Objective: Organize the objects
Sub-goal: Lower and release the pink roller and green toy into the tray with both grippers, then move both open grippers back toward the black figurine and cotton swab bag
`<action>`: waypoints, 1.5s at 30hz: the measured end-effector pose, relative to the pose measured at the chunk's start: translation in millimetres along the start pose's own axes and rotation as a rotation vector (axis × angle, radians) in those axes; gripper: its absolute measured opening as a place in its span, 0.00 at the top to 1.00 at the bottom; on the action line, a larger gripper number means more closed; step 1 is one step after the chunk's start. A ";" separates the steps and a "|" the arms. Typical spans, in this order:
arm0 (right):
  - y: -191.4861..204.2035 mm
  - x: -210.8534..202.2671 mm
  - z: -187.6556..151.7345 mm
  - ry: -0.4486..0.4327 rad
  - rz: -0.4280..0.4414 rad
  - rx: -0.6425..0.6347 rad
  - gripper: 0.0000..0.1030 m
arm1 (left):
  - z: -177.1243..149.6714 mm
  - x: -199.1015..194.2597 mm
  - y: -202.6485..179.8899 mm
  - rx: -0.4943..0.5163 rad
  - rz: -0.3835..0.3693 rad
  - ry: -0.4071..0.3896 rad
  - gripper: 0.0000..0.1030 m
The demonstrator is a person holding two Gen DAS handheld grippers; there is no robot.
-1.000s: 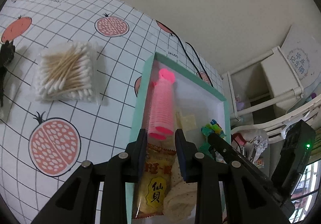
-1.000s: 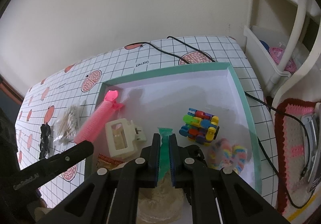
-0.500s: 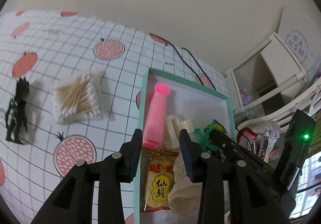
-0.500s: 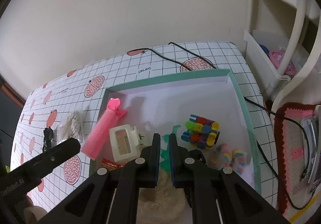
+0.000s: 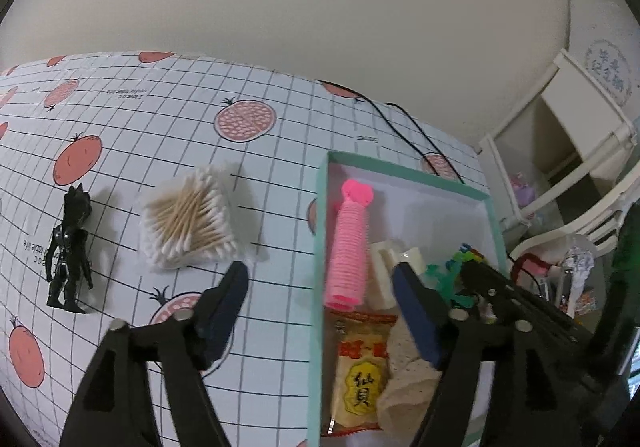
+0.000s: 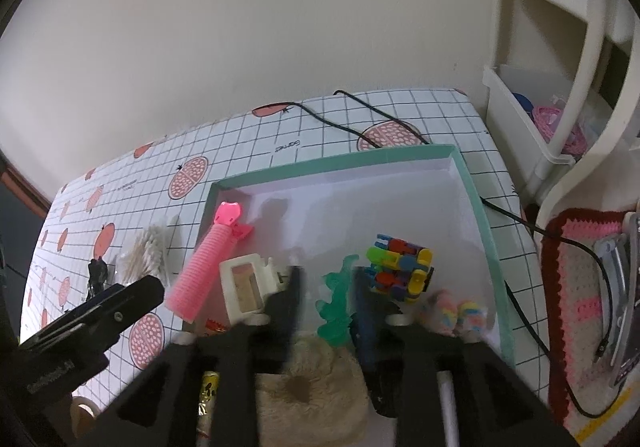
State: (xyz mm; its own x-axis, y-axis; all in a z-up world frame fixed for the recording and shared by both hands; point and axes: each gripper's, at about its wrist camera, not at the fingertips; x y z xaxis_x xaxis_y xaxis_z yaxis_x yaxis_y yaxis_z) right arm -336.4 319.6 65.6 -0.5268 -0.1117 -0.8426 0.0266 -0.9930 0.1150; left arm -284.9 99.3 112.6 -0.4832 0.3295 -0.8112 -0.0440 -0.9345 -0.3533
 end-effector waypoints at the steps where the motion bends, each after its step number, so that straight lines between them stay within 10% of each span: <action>1: -0.1 -0.7 0.2 -0.004 -0.009 -0.004 0.45 | -0.4 0.0 1.9 -0.003 0.006 -0.001 0.26; 24: -9.0 -0.5 2.2 -0.013 -0.025 0.034 0.03 | 3.2 2.2 20.1 -0.040 0.112 -0.057 0.04; 45: -7.7 0.7 2.3 -0.007 -0.024 0.028 0.00 | 5.8 4.3 22.2 -0.041 0.134 -0.089 0.00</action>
State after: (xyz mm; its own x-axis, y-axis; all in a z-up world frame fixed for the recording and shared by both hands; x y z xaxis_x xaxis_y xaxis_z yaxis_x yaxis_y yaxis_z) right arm -338.9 327.2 65.4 -0.5326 -0.0871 -0.8419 -0.0097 -0.9940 0.1090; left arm -293.0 79.2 104.0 -0.5581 0.1869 -0.8084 0.0612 -0.9624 -0.2648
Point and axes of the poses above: each gripper's, at about its wrist camera, not at the fingertips, and x roughly the way its jaws point, y to its left, z to its top, and after that the axes turned 3 degrees about -z, right-handed
